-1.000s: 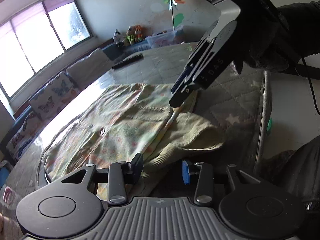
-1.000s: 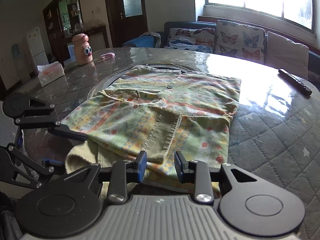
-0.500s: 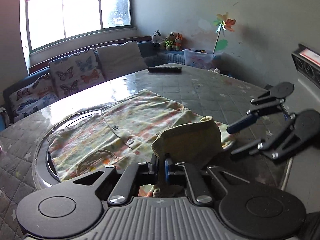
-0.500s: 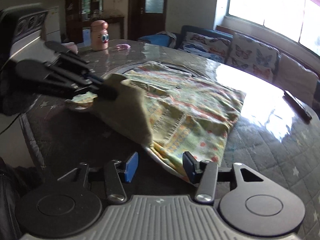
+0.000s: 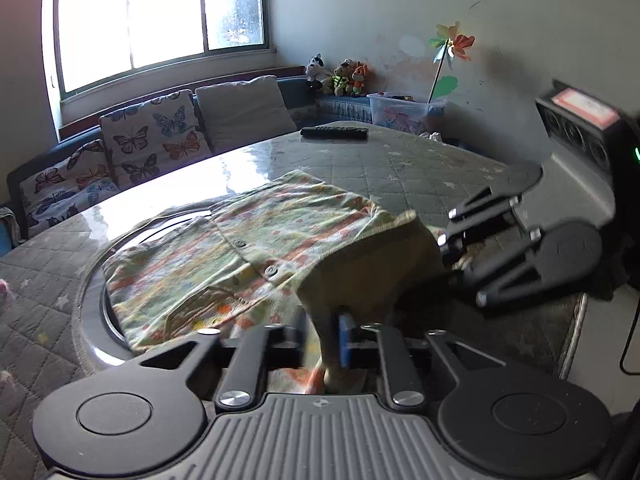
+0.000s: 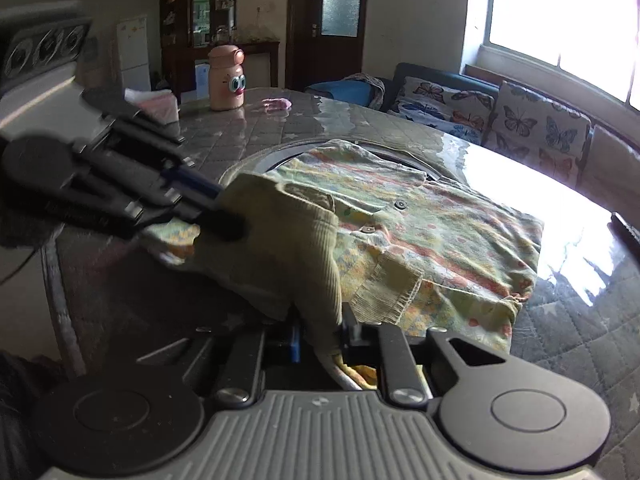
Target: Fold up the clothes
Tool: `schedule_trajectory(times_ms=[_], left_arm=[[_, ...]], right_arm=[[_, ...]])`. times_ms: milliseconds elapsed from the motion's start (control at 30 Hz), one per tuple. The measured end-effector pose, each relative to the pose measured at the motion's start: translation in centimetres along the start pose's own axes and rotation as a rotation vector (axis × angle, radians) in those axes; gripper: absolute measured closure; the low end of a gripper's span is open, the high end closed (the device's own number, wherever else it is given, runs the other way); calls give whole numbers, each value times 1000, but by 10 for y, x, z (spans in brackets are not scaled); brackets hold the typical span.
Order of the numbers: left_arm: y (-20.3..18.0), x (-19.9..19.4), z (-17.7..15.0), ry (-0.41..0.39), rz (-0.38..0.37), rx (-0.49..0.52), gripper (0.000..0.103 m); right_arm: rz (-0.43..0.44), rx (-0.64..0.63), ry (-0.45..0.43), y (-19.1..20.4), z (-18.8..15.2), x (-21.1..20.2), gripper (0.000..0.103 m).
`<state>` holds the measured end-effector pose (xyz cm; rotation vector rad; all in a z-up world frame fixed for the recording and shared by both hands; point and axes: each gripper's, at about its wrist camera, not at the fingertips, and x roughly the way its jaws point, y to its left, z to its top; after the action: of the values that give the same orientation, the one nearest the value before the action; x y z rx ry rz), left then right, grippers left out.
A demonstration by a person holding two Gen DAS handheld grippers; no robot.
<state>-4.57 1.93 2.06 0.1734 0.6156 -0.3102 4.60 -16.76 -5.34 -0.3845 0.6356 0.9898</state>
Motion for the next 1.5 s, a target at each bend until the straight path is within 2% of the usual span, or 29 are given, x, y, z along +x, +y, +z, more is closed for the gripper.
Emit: schedule_trajectory(times_ms=[33,133,233,367,500,567,633,667,733,867,1133,1300,1500], left_arm=[[-1,-3,-5,2,14,11,62],[-2,-12,-18,13,40,32,56],[-9,-16,-31,19,93,95,53],[-19,-14,-44,32,137,175,52],[-19,-6,-49,27,220,215,53],[-15,-4,-49,21,263,226,64],[-10,-5,-50,20,284,226,86],[-8,-6,-50,18,292,225,90],[-6,-15,-48,0,292,216,94],[-8,-42,-42,-31,274,203,95],[-17,-107,-33,-16,187,154,95],[-3,-101,-27,-5,198,94,95],[28,-74,-3,0,200,35,95]], right_arm=[[6,21,-2,-3,3,-1,88],[11,47,-16,-6,10,-4,89],[5,68,-37,-9,19,-5,89],[-6,98,-53,-15,27,-7,90],[-15,98,-73,-16,33,-8,91],[-19,104,-75,-16,32,-7,91],[-18,113,-77,-15,29,-9,92],[-16,115,-78,-14,28,-10,92],[-9,117,-84,-12,25,-14,93],[28,97,-98,-2,23,-34,94],[125,48,-102,25,24,-84,95],[127,32,-93,27,36,-78,95],[99,32,-84,-2,71,-52,95]])
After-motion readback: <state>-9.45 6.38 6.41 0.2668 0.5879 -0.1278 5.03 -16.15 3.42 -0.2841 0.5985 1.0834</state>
